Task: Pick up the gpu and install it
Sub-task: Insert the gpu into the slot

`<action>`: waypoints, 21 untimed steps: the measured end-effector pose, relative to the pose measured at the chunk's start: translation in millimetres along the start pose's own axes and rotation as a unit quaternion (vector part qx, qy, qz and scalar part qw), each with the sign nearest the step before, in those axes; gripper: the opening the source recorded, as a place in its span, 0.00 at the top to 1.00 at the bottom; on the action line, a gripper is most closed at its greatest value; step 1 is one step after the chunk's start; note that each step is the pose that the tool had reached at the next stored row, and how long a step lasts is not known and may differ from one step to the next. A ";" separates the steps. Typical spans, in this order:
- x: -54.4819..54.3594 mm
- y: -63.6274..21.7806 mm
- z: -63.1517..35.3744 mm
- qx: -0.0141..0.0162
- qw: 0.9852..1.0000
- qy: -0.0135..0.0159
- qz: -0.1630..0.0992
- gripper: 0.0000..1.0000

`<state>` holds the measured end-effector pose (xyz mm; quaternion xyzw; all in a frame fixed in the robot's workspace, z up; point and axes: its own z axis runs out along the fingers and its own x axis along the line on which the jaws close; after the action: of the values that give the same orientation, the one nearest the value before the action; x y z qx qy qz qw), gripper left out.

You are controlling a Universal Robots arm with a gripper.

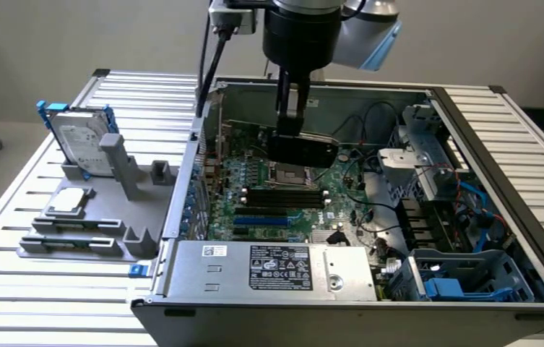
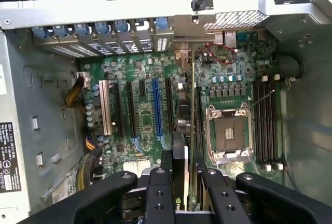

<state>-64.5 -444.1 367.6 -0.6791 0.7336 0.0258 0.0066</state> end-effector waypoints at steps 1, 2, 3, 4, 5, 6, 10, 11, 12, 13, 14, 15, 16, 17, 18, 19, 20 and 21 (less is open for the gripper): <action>0.7 -0.1 0.8 0.000 1.000 0.000 -0.004 0.74; 1.5 -0.1 1.8 0.000 1.000 0.000 -0.008 0.74; 2.2 -0.2 2.8 0.000 1.000 0.000 -0.010 0.74; 3.0 -0.3 3.7 -0.001 1.000 0.000 -0.013 0.74; 3.9 -0.3 4.6 -0.001 1.000 0.000 -0.015 0.74; 4.9 -0.3 5.6 -0.001 1.000 0.000 -0.017 0.74; 9.2 -0.2 9.5 -0.001 1.000 0.001 -0.025 0.74; 10.3 -0.2 10.4 -0.001 1.000 0.001 -0.027 0.74; 11.4 -0.2 11.4 -0.001 1.000 0.001 -0.029 0.74; 12.5 -0.2 12.3 -0.001 1.000 0.001 -0.030 0.74; 13.6 -0.2 13.2 -0.001 0.999 0.001 -0.032 0.74; 14.6 -0.1 14.1 -0.002 0.999 0.001 -0.034 0.74; 15.6 -0.1 15.0 -0.002 0.999 0.001 -0.036 0.74; 16.5 0.1 16.2 -0.002 0.999 0.001 -0.038 0.74; 17.3 0.3 17.2 -0.002 0.999 0.001 -0.040 0.74; 18.1 0.5 18.3 -0.002 0.999 0.001 -0.042 0.74; 18.8 0.8 19.4 -0.002 0.999 0.001 -0.044 0.74; 19.4 1.0 20.5 -0.002 0.999 0.001 -0.046 0.74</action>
<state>-67.5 -462.3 346.3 -0.7121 0.7016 0.0262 0.0057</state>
